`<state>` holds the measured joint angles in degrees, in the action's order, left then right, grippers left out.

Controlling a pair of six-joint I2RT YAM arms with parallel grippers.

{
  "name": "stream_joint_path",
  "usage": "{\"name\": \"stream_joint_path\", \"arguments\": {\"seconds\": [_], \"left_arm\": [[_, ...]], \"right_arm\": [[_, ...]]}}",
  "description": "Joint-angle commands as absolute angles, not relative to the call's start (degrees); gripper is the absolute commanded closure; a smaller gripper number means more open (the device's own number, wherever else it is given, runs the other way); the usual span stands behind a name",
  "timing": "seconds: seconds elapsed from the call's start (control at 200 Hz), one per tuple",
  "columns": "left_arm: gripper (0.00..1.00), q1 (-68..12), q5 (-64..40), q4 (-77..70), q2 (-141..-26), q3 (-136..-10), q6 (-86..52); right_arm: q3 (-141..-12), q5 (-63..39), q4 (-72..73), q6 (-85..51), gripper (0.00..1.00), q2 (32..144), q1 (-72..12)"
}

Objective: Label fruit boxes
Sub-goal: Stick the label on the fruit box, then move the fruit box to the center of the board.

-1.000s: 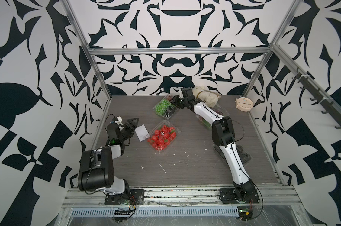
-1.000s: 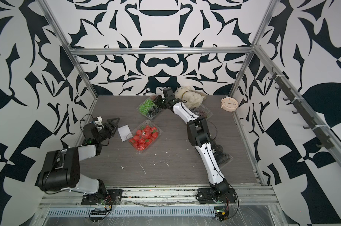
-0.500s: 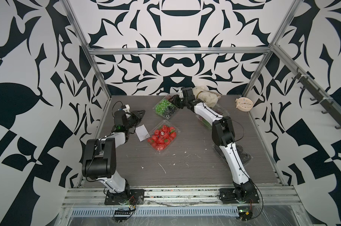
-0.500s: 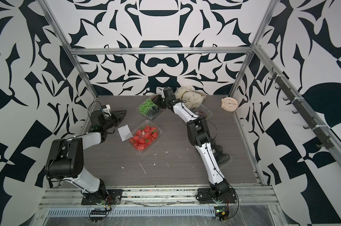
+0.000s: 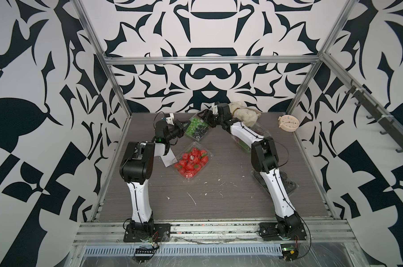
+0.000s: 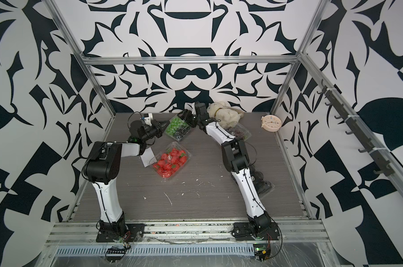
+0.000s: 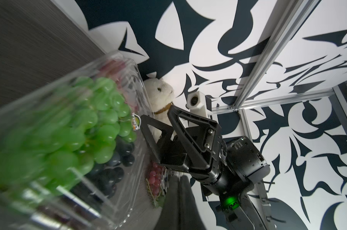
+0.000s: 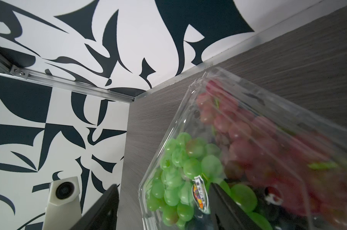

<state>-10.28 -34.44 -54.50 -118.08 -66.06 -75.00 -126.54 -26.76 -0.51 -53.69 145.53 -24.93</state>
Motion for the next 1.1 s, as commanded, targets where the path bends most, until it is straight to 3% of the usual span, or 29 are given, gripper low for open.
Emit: {"name": "stream_joint_path", "arguments": {"seconds": [0.0,0.17,0.235,0.265,0.35,0.72,0.95,1.095], "left_arm": [[1.0,-11.48,-33.55,-50.84,-120.63,-70.73,-73.26],[1.0,-12.14,-31.06,-47.18,-123.35,-73.68,-73.53],[1.0,-12.22,-30.76,-45.45,-123.65,-74.33,-72.79],[1.0,-12.3,-30.63,-44.78,-123.75,-74.42,-72.56],[1.0,-12.63,-30.11,-42.47,-124.11,-75.16,-71.77],[1.0,-15.19,-30.65,-39.08,-128.3,-82.05,-71.5],[1.0,-15.43,-29.72,-40.14,-125.73,-80.2,-70.66],[1.0,-14.82,-28.21,-38.5,-120.06,-76.0,-67.63]], "right_arm": [[-124.06,-25.49,-7.45,-53.88,0.27,147.13,-24.52],[-123.41,-26.1,-6.19,-54.68,0.23,147.23,-24.26],[-122.73,-26.27,-5.2,-55.28,0.18,147.05,-24.17],[-122.62,-26.52,-4.88,-55.37,0.1,147.1,-24.15],[-122.65,-26.55,-4.52,-55.46,0.09,147.07,-24.17],[-121.33,-26.94,-2.94,-56.34,0.08,146.89,-24.03],[-113.97,-27.2,4.33,-56.78,0.08,141.71,-22.57],[-113.05,-27.2,4.49,-54.42,0.22,139.08,-22.67]]}}
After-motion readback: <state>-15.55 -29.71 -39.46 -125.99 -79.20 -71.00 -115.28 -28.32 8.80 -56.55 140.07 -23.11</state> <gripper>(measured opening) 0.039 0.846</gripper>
